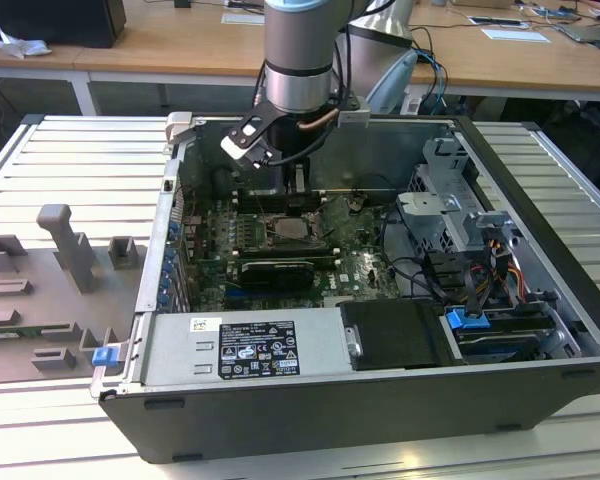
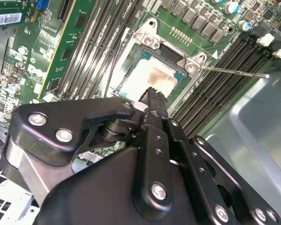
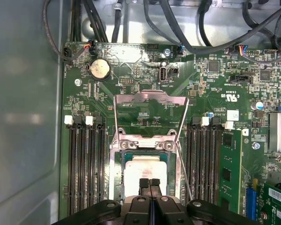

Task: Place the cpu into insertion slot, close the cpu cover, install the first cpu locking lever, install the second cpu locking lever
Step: 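Close the cpu cover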

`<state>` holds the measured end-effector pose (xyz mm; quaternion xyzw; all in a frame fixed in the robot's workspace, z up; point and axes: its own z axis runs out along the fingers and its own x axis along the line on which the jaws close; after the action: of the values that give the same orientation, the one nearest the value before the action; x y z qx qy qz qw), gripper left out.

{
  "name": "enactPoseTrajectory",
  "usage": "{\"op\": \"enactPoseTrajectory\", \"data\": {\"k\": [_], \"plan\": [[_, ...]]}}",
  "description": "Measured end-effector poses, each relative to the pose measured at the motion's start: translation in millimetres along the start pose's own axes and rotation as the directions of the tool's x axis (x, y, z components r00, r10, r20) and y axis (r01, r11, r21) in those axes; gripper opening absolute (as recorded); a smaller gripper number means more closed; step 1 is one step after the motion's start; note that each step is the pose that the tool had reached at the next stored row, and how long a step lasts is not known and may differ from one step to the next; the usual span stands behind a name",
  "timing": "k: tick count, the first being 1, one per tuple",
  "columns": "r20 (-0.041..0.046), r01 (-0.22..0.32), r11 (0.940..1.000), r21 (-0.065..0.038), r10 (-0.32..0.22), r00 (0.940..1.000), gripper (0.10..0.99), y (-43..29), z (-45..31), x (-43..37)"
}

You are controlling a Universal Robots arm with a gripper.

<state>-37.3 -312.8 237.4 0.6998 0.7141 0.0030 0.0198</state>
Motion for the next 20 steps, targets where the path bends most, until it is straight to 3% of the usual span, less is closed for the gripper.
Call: {"op": "enactPoseTrajectory", "data": {"k": [12, 17, 20], "plan": [[0.0002, 0.0, 1.0, 0.0, 0.0, 1.0, 0.106, 0.2, -3.6, -0.1], [0.0, 0.0, 1.0, 0.0, 0.0, 1.0, 0.106, 0.9, -12.6, -0.2], [0.0, 0.0, 1.0, 0.0, 0.0, 1.0, 0.106, 2.7, -25.6, -0.6]]}}
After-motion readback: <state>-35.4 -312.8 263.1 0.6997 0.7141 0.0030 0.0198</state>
